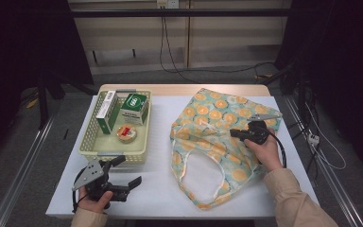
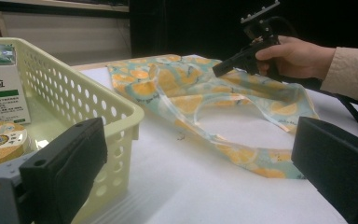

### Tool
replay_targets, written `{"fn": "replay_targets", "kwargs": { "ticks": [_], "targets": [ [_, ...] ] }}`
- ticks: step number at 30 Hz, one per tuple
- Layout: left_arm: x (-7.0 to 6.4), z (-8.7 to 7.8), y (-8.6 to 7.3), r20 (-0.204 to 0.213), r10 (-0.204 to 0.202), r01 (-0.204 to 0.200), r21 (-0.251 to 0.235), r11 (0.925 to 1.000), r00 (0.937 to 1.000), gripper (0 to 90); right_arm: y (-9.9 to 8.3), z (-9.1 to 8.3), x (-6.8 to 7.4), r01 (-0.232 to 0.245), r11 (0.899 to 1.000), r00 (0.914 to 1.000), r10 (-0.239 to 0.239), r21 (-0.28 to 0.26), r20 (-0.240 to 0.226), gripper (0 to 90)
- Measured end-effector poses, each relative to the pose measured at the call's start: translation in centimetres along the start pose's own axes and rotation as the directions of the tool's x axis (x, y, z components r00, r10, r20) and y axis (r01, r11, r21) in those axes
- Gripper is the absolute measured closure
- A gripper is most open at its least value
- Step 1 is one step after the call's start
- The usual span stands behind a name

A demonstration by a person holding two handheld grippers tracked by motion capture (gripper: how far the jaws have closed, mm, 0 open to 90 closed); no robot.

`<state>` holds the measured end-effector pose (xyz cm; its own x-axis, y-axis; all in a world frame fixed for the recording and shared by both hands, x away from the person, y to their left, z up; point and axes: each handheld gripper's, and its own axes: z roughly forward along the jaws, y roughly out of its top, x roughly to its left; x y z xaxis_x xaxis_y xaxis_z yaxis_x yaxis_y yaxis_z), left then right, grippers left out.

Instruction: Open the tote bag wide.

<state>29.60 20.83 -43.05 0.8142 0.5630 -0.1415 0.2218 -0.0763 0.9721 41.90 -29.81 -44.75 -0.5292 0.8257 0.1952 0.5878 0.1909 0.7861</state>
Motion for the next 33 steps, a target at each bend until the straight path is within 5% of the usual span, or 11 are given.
{"fn": "replay_targets", "kwargs": {
  "ticks": [15,26,33],
  "targets": [
    [-0.1,0.1,0.0,0.001,-0.002,0.002,0.003,1.0000,1.0000,3.1,-0.8,1.0,1.9,0.085,0.995,0.9948,-0.081,0.049,-0.062,87.3],
    [-0.1,0.1,0.0,0.000,-0.002,0.002,0.003,1.0000,1.0000,3.0,0.3,-0.6,3.9,0.109,0.994,0.9928,-0.108,0.017,-0.052,57.9],
    [-0.1,0.2,0.0,0.001,-0.001,0.001,0.004,1.0000,1.0000,3.0,1.3,-1.9,5.5,0.140,0.990,0.9877,-0.141,-0.019,-0.067,53.7]
  ]
}}
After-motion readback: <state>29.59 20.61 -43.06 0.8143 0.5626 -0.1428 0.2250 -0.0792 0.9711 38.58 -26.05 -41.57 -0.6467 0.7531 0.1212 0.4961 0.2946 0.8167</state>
